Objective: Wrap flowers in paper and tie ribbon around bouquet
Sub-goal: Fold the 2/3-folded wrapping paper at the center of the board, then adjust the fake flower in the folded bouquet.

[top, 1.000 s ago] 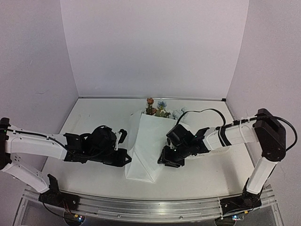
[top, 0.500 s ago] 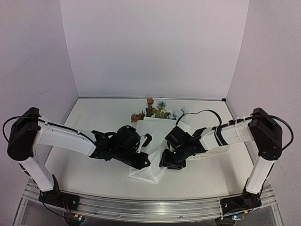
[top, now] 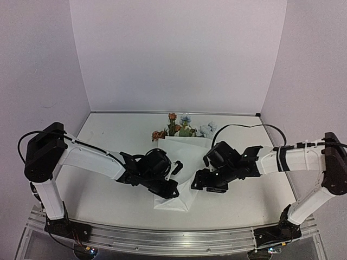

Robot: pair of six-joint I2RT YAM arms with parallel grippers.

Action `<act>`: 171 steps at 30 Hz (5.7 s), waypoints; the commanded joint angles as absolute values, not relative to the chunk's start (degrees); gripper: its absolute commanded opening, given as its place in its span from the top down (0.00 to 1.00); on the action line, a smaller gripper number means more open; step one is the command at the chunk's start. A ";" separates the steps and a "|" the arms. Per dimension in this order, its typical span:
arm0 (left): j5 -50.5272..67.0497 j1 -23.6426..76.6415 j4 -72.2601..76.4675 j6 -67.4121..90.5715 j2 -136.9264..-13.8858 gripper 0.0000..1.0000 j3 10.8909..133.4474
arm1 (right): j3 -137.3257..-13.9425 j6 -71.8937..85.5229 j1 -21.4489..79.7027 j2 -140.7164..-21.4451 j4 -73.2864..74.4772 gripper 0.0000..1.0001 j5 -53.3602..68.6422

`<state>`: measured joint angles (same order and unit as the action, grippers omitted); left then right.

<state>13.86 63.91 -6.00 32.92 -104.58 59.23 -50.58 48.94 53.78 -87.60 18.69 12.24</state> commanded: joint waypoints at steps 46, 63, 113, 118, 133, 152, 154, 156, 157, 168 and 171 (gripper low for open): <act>34.01 46.99 1.53 38.26 -97.18 0.60 59.01 | -63.47 45.82 40.25 -104.19 17.58 1.00 12.01; 52.94 51.65 -3.28 29.83 -111.12 0.78 65.31 | -69.78 42.36 40.13 -105.38 22.90 1.00 9.65; 46.66 52.49 -2.85 32.24 -117.98 0.81 66.58 | -69.20 32.70 34.53 -97.87 33.31 0.15 10.40; 46.67 52.44 -1.82 32.84 -117.96 0.81 65.89 | -78.79 29.61 32.70 -100.65 40.73 0.03 6.12; 46.27 52.41 -2.23 33.24 -119.06 0.81 67.98 | -123.22 21.00 29.20 -133.34 47.07 0.02 0.74; 46.59 52.30 -3.52 32.95 -122.18 0.81 71.16 | -138.98 21.19 28.91 -147.91 47.60 0.41 8.07; 46.58 52.24 -3.52 33.05 -122.33 0.81 71.29 | -137.68 21.95 28.92 -147.31 48.00 0.53 10.62; 46.53 52.15 -3.32 33.25 -122.40 0.81 71.19 | -135.97 22.92 28.87 -146.30 48.25 0.62 12.87; 46.61 52.09 -3.24 33.35 -122.46 0.81 71.16 | -134.91 23.25 28.88 -145.92 48.25 0.64 14.49; 46.27 51.49 -1.98 34.16 -122.45 0.82 69.93 | -127.19 23.52 28.84 -140.80 49.13 0.79 22.70; 46.20 51.33 -1.92 34.21 -122.23 0.82 69.83 | -126.90 23.35 28.91 -139.58 49.26 0.61 21.86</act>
<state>47.88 52.31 -2.90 33.55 -121.97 69.30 -128.05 23.71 28.11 -144.24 46.06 19.40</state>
